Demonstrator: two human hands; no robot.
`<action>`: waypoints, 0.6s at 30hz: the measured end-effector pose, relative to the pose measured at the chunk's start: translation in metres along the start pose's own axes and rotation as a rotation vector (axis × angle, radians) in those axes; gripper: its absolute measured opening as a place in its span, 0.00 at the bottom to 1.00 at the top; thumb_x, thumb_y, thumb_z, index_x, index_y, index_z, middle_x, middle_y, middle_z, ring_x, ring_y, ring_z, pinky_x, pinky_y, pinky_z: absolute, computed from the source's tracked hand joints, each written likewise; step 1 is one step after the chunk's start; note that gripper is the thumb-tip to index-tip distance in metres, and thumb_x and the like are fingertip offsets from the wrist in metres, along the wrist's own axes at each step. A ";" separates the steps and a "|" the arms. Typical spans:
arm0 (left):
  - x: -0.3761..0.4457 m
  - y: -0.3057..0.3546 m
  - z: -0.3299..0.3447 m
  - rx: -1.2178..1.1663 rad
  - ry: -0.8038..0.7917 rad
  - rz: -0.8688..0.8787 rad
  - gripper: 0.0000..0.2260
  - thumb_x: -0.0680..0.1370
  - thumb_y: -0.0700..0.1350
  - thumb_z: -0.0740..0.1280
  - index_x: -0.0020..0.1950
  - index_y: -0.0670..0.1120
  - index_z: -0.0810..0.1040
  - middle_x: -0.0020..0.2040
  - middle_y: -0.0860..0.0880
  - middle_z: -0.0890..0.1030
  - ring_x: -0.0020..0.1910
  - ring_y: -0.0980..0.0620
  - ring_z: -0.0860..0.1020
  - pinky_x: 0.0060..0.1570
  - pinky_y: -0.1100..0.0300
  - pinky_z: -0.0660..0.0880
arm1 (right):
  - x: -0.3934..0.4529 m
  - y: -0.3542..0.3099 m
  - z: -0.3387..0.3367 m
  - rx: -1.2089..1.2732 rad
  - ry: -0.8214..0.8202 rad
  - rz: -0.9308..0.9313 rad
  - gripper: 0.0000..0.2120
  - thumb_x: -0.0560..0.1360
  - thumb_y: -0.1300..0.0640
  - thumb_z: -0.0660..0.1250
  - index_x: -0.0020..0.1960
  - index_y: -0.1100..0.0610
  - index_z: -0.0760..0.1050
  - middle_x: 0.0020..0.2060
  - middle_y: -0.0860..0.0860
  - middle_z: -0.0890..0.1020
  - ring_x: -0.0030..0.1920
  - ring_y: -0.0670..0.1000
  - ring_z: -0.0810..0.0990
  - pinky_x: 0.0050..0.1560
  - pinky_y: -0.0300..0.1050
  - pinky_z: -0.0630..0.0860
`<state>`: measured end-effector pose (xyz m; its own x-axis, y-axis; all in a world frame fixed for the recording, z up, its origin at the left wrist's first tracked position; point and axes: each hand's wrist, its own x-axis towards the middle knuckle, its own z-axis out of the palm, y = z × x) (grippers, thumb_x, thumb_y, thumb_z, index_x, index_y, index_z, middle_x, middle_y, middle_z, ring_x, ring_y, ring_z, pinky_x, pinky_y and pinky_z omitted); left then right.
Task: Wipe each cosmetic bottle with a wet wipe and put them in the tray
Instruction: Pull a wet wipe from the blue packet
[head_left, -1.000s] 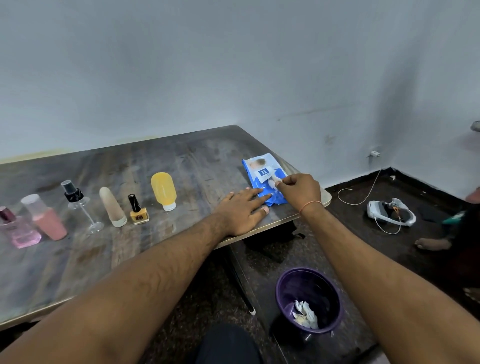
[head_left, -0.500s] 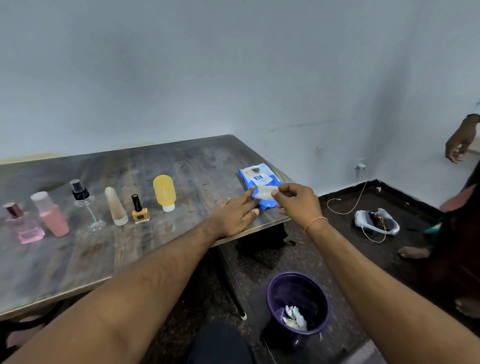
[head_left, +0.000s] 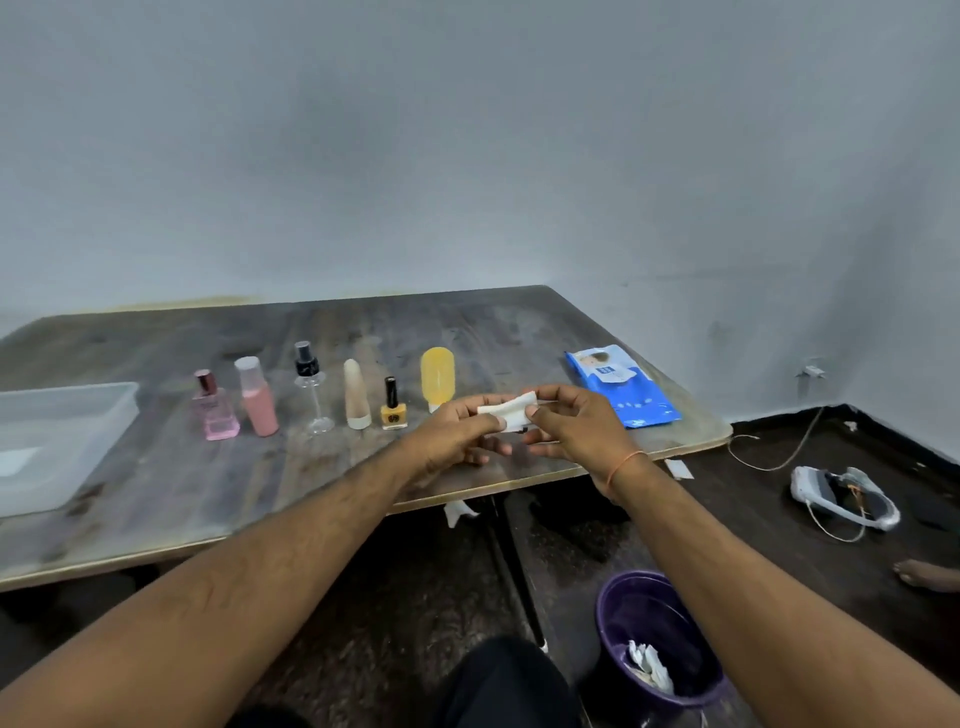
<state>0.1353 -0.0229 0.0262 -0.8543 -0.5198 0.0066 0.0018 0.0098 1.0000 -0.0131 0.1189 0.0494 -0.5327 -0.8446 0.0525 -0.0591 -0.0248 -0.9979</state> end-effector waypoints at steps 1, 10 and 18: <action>-0.009 0.002 -0.010 0.052 0.028 0.006 0.14 0.85 0.42 0.69 0.70 0.50 0.81 0.54 0.50 0.87 0.47 0.49 0.87 0.40 0.60 0.78 | 0.001 0.000 0.013 -0.008 -0.027 -0.007 0.10 0.82 0.66 0.70 0.63 0.60 0.81 0.50 0.61 0.87 0.41 0.54 0.86 0.44 0.47 0.87; -0.087 -0.001 -0.102 0.212 0.314 0.010 0.10 0.86 0.54 0.67 0.57 0.52 0.86 0.36 0.49 0.85 0.31 0.56 0.79 0.30 0.63 0.73 | 0.012 0.006 0.128 -0.042 -0.247 -0.102 0.12 0.81 0.68 0.71 0.58 0.54 0.83 0.42 0.57 0.84 0.38 0.50 0.85 0.42 0.45 0.86; -0.135 -0.016 -0.170 0.256 0.395 -0.006 0.08 0.83 0.46 0.73 0.58 0.44 0.88 0.43 0.49 0.86 0.35 0.58 0.77 0.35 0.66 0.75 | 0.013 0.028 0.196 -0.003 -0.340 -0.023 0.13 0.81 0.70 0.69 0.64 0.61 0.82 0.40 0.54 0.85 0.39 0.51 0.85 0.43 0.44 0.87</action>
<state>0.3388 -0.0984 0.0106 -0.5906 -0.8053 0.0530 -0.1732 0.1906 0.9663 0.1441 0.0021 0.0148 -0.2197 -0.9738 0.0595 -0.0703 -0.0450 -0.9965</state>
